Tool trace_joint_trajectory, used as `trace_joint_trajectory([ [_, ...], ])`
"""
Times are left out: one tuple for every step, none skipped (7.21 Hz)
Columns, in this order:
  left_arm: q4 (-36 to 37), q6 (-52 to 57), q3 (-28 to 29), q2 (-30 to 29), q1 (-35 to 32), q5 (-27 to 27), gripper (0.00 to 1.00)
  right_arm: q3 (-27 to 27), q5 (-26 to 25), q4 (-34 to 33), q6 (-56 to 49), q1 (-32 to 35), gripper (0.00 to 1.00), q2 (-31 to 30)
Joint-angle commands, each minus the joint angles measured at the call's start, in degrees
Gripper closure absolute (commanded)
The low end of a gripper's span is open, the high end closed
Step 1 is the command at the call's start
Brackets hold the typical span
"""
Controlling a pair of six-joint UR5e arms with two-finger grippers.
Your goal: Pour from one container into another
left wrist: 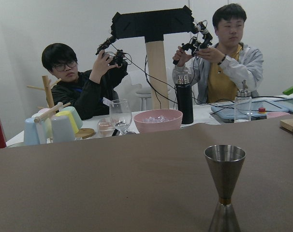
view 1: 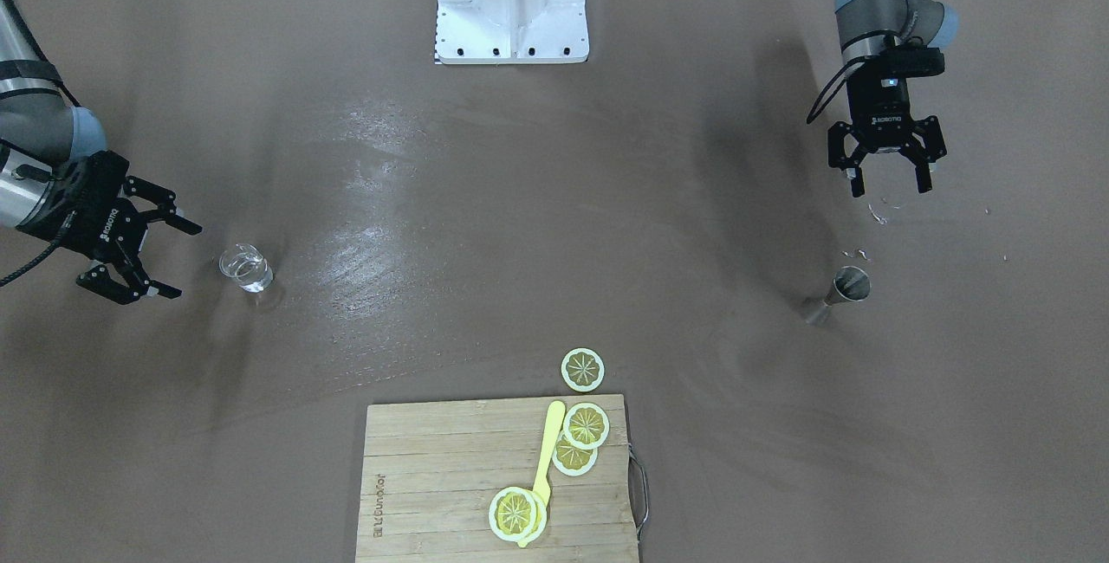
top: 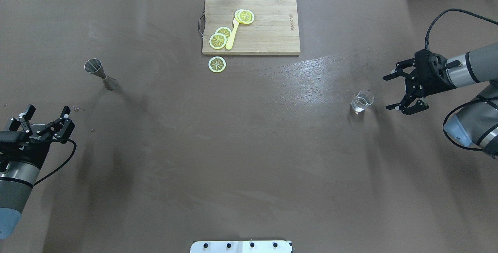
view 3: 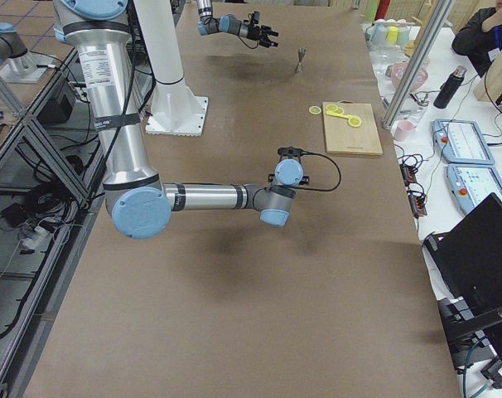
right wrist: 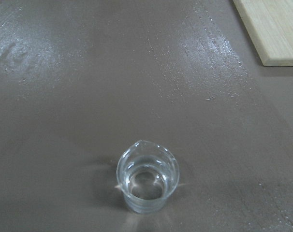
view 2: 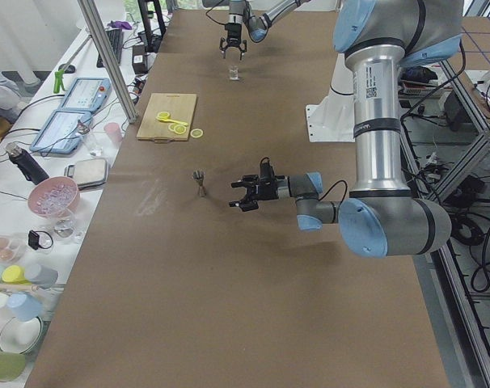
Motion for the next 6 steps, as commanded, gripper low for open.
trace_joint_trajectory([
  [3.7, -1.2, -0.7, -2.5, -0.2, 0.4, 0.03, -0.7, 0.0, 1.2, 0.1, -1.8, 0.01, 0.3],
  [7.9, -4.0, -0.7, -4.6, -1.1, 1.7, 0.03, -0.8, 0.0, 2.3, 0.2, -2.8, 0.01, 0.1],
  [16.3, -8.2, -0.7, -6.4, -1.6, 1.9, 0.03, -1.0, 0.0, 2.4, 0.2, -3.2, 0.01, 0.1],
  [25.2, -16.3, -0.6, -8.4, -1.9, 3.0, 0.03, -1.3, -0.1, 2.4, 0.1, -3.5, 0.01, 0.5],
  [29.3, -19.0, -0.6, -8.9, -2.6, 3.1, 0.03, -2.0, -0.7, 2.4, 0.1, -3.6, 0.01, 1.4],
  [29.6, -19.0, 0.2, -10.9, -2.9, 2.8, 0.03, -3.1, -0.8, 2.4, 0.1, -3.6, 0.02, 2.2],
])
